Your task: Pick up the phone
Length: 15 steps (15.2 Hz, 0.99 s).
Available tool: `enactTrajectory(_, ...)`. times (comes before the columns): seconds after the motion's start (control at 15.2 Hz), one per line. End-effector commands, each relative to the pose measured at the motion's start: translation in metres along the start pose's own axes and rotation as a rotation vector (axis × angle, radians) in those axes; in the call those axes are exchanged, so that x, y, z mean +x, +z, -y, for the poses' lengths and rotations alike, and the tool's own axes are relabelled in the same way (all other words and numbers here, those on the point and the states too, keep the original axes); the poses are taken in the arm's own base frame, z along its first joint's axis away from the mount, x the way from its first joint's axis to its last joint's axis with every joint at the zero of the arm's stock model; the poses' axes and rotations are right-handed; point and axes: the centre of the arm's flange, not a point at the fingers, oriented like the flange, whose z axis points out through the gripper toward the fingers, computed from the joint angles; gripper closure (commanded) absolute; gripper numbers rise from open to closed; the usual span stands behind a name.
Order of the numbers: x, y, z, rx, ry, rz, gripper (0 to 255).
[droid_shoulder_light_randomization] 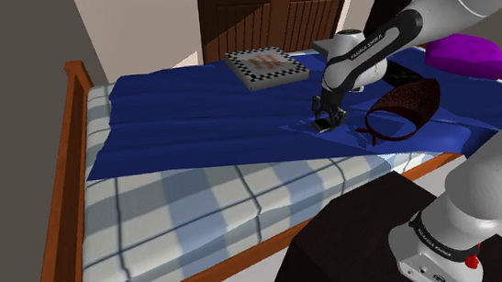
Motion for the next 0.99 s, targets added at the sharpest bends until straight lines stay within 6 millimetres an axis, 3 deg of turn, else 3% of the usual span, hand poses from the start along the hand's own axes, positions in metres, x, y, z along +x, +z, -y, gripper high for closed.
enactTrajectory(0.0, 0.0, 0.002, 0.0, -0.001, 0.0, 0.001, 255)
enactTrajectory(0.26, 0.0, 0.001, 0.0, -0.001, 0.0, 0.001, 255)
enactTrajectory(0.92, 0.002, -0.052, -0.003, -0.001, 0.0, 0.001, 255)
